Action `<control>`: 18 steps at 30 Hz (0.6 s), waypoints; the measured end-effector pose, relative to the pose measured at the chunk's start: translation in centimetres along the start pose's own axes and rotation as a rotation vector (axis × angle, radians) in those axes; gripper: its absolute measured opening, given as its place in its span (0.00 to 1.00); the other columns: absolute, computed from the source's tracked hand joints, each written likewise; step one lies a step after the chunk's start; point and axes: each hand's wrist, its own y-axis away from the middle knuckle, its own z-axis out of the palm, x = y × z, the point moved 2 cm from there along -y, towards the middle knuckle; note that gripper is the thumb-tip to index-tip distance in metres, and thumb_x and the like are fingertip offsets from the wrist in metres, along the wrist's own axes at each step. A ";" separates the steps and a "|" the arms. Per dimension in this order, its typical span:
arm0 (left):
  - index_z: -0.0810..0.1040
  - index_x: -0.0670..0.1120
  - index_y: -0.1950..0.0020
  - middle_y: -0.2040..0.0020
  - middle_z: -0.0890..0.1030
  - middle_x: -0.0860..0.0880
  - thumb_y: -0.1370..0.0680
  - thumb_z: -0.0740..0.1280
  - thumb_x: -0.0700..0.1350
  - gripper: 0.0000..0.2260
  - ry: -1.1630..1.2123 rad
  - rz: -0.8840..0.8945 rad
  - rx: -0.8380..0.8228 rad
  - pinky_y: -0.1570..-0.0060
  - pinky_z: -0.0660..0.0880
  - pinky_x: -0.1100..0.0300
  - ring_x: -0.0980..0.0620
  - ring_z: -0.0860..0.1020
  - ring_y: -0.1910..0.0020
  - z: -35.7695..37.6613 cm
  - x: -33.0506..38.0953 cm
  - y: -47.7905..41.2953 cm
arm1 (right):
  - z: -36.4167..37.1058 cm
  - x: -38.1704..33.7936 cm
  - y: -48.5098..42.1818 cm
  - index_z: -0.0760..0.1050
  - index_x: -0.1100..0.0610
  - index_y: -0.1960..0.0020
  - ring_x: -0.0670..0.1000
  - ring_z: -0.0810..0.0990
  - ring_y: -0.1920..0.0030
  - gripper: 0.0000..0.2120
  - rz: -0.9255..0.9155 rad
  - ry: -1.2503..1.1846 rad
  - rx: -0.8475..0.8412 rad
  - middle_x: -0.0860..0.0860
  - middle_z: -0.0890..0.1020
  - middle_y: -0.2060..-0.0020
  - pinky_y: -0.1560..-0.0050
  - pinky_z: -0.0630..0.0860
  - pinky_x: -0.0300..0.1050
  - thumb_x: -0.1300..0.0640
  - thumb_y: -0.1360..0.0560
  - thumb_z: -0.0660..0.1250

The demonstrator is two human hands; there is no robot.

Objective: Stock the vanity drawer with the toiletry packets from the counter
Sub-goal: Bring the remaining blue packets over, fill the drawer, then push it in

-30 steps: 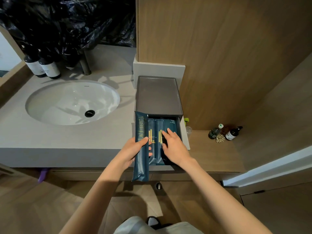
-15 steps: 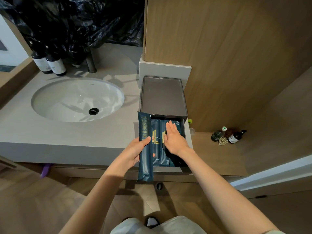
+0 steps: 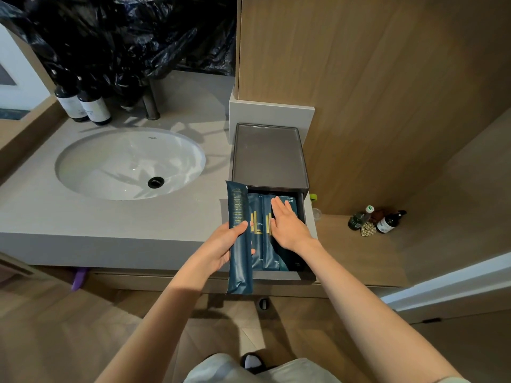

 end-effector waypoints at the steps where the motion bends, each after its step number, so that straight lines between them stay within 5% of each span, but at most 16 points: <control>1: 0.72 0.39 0.35 0.56 0.81 0.45 0.20 0.62 0.44 0.15 -0.005 0.000 0.003 0.62 0.82 0.55 0.51 0.82 0.65 0.0 0.0 0.0 | 0.0 0.0 0.0 0.43 0.59 0.22 0.55 0.44 0.22 0.27 0.008 0.013 0.001 0.53 0.46 0.21 0.23 0.49 0.50 0.56 0.17 0.49; 7: 0.72 0.39 0.35 0.57 0.81 0.46 0.20 0.62 0.44 0.15 -0.027 0.002 0.004 0.60 0.82 0.55 0.51 0.81 0.63 0.2 0.1 0.2 | -0.1 0.0 0.0 0.42 0.62 0.22 0.55 0.44 0.22 0.29 0.053 0.133 -0.010 0.55 0.44 0.22 0.23 0.49 0.50 0.60 0.18 0.51; 11: 0.72 0.41 0.36 0.53 0.80 0.46 0.20 0.62 0.45 0.14 -0.080 0.024 0.013 0.54 0.82 0.53 0.50 0.82 0.61 0.1 0.3 0.5 | -0.9 0.0 0.4 0.46 0.60 0.22 0.56 0.51 0.22 0.28 0.050 0.006 0.000 0.55 0.45 0.22 0.24 0.56 0.49 0.60 0.18 0.53; 15: 0.72 0.44 0.34 0.45 0.82 0.47 0.20 0.61 0.48 0.16 -0.225 0.175 0.014 0.43 0.77 0.47 0.47 0.82 0.48 -0.4 1.0 1.4 | -3.1 -1.1 2.6 0.61 0.56 0.25 0.51 0.63 0.26 0.22 -0.043 -0.283 0.223 0.52 0.62 0.25 0.28 0.59 0.43 0.57 0.19 0.57; 18: 0.74 0.48 0.35 0.44 0.83 0.52 0.20 0.62 0.50 0.15 -0.331 0.326 -0.001 0.39 0.75 0.52 0.52 0.82 0.47 -0.4 2.3 3.1 | -5.2 -2.2 5.0 0.70 0.52 0.30 0.45 0.76 0.40 0.17 -0.055 -0.553 0.317 0.46 0.75 0.36 0.40 0.71 0.37 0.55 0.19 0.58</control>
